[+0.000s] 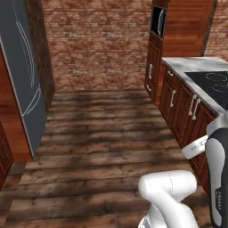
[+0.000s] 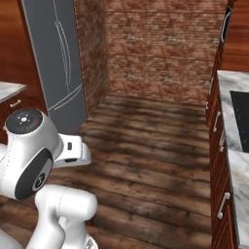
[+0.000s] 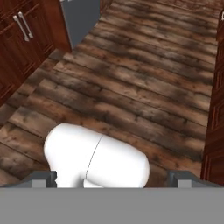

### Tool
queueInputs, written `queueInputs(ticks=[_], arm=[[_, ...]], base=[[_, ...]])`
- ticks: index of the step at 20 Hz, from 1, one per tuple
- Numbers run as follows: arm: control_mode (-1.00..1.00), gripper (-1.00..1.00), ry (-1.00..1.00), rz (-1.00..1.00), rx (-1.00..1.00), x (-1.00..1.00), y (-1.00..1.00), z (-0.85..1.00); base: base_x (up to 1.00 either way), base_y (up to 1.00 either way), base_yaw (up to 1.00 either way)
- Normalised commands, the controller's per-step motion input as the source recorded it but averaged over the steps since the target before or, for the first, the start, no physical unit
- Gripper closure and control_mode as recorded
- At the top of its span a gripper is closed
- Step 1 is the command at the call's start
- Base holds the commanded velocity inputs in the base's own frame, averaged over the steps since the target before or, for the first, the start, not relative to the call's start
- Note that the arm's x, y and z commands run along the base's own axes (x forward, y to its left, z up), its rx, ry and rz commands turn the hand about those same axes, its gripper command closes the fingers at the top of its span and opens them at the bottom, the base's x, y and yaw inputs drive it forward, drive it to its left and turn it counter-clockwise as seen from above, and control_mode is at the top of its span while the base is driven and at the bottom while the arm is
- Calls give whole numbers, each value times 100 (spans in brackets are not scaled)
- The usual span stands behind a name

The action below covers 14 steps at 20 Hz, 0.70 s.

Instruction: Move the pot and pan from the stove into the sink.

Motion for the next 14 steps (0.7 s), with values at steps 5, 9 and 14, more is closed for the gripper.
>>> queueInputs(ticks=[5,9,14], arm=[[100,-100,0,0,0,0,0,0],[100,-100,0,0,0,0,0,0],[100,-100,0,0,0,0,0,0]], base=[[18,9,-13],[57,20,-7],[86,34,-11]])
